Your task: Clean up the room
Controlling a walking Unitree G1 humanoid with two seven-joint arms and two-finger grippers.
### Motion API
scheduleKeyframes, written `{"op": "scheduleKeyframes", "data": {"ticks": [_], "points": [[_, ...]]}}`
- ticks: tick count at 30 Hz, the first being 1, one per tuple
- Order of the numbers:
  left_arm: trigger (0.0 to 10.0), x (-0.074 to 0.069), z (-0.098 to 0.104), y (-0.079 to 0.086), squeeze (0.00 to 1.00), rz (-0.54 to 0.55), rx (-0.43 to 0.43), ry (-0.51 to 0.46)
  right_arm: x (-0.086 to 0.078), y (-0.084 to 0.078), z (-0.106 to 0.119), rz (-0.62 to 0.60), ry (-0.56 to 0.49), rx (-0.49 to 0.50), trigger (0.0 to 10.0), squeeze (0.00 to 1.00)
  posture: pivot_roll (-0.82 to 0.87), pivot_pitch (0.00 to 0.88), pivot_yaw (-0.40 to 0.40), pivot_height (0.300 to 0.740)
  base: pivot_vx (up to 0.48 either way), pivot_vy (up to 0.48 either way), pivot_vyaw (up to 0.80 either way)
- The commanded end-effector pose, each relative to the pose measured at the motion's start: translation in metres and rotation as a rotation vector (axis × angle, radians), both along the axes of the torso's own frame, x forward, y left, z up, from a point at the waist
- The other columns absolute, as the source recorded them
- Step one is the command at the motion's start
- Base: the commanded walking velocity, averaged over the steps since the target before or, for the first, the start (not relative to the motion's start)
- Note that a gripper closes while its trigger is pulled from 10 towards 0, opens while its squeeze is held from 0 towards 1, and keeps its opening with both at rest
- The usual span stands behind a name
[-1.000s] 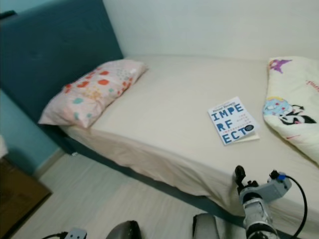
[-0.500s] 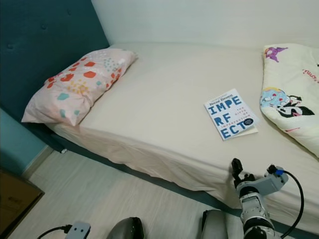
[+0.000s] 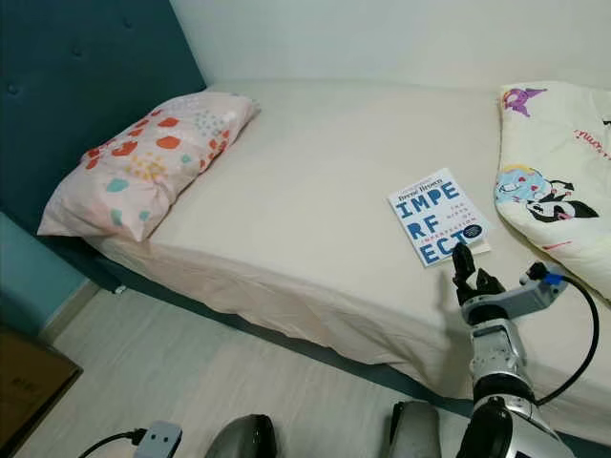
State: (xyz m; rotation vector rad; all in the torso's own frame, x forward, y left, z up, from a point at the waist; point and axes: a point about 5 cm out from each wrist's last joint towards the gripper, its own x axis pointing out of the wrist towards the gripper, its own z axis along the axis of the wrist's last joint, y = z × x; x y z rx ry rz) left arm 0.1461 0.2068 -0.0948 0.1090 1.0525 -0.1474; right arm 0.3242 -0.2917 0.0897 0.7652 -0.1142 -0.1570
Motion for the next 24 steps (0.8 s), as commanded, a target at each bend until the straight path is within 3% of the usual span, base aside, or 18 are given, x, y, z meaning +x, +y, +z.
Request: {"op": "scheduleKeyframes", "data": {"ticks": [1, 13, 17, 19, 21, 23, 24], "points": [[10.0, -0.010, -0.004, 0.001, 0.00, 0.023, -0.003, 0.028, -0.001, -0.002, 0.000, -0.021, -0.015, 0.007, 10.0, 0.00, -0.01, 0.139, 0.119, 0.607, 0.000, 0.000, 0.73], [10.0, -0.015, -0.004, 0.005, 0.00, 0.031, 0.000, 0.034, -0.012, -0.018, -0.007, -0.113, 0.032, 0.042, 10.0, 0.00, 0.01, 0.149, 0.128, 0.607, 0.000, 0.000, 0.74], [10.0, -0.017, -0.004, 0.008, 0.00, 0.030, 0.001, 0.036, -0.018, -0.028, -0.014, -0.200, 0.127, 0.046, 10.0, 0.00, 0.02, 0.158, 0.134, 0.607, 0.000, 0.000, 0.28], [10.0, -0.017, -0.004, 0.008, 0.00, 0.030, 0.001, 0.036, -0.018, -0.028, -0.014, -0.200, 0.127, 0.046, 10.0, 0.00, 0.02, 0.158, 0.134, 0.607, 0.000, 0.000, 0.00], [10.0, -0.019, -0.004, 0.011, 0.00, 0.031, 0.002, 0.038, -0.026, -0.038, -0.020, -0.275, 0.188, 0.057, 10.0, 0.00, 0.03, 0.167, 0.139, 0.607, 0.000, 0.000, 0.00], [10.0, -0.022, -0.004, 0.014, 0.00, 0.031, 0.004, 0.043, -0.042, -0.051, -0.032, -0.387, 0.321, 0.055, 10.0, 0.00, 0.03, 0.175, 0.142, 0.607, 0.000, 0.000, 0.00], [10.0, -0.022, -0.004, 0.014, 0.00, 0.031, 0.004, 0.043, -0.042, -0.051, -0.032, -0.387, 0.321, 0.055, 10.0, 0.00, 0.03, 0.175, 0.142, 0.607, 0.000, 0.000, 0.00]]}}
